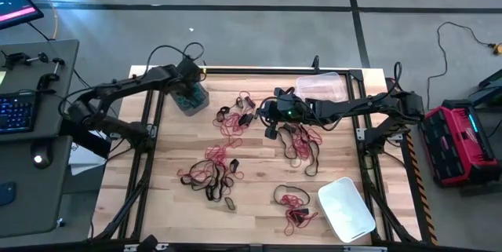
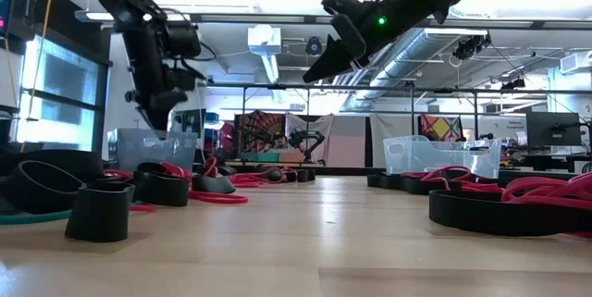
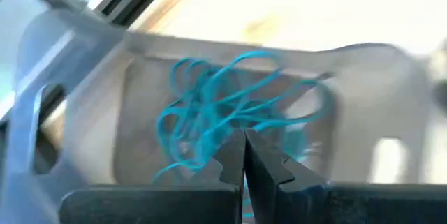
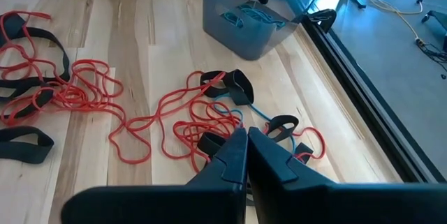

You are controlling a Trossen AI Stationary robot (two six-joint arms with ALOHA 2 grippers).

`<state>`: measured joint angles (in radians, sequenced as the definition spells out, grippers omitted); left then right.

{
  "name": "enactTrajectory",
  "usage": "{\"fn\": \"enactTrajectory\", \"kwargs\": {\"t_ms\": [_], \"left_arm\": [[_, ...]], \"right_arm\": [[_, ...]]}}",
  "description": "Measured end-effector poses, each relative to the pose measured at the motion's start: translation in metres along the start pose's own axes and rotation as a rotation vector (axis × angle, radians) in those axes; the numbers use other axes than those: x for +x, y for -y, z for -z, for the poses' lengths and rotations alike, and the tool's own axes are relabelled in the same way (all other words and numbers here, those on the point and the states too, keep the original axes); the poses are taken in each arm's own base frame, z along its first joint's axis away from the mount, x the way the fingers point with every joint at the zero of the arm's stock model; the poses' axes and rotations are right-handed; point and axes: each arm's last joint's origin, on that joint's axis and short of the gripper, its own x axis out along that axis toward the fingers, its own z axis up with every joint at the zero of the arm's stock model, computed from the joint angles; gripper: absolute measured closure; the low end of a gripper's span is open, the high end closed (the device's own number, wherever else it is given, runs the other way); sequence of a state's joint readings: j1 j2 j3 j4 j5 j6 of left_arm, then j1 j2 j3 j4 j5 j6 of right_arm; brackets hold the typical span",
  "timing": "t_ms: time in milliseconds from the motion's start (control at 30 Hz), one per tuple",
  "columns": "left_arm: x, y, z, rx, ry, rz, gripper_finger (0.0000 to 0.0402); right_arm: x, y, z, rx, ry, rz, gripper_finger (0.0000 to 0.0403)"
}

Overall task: Sort rubber bands into baskets
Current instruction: Put the blue rubber band into the black bin

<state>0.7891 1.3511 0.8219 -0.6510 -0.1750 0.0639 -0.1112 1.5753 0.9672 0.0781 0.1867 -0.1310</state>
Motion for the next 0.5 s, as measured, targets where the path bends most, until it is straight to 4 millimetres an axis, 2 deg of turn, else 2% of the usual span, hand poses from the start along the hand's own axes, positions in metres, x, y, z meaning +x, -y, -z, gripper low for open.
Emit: {"fn": "enactTrajectory", "kwargs": {"t_ms": [167, 333, 500], "left_arm": [[-0.002, 0.0, -0.002, -0.014, 0.036, 0.016, 0.0401], [0.017, 0.005, -0.005, 0.009, 0.047, 0.082, 0.0401], [0.034, 0.006, -0.005, 0.001, -0.021, 0.019, 0.0401]], "right_arm": [[0.0, 0.0, 0.0, 0.0, 0.0, 0.0, 0.0403], [0.0, 0.0, 0.0, 0.0, 0.0, 0.0, 0.0403], [0.0, 0.0, 0.0, -0.001, -0.004, 0.0, 0.0403]]}}
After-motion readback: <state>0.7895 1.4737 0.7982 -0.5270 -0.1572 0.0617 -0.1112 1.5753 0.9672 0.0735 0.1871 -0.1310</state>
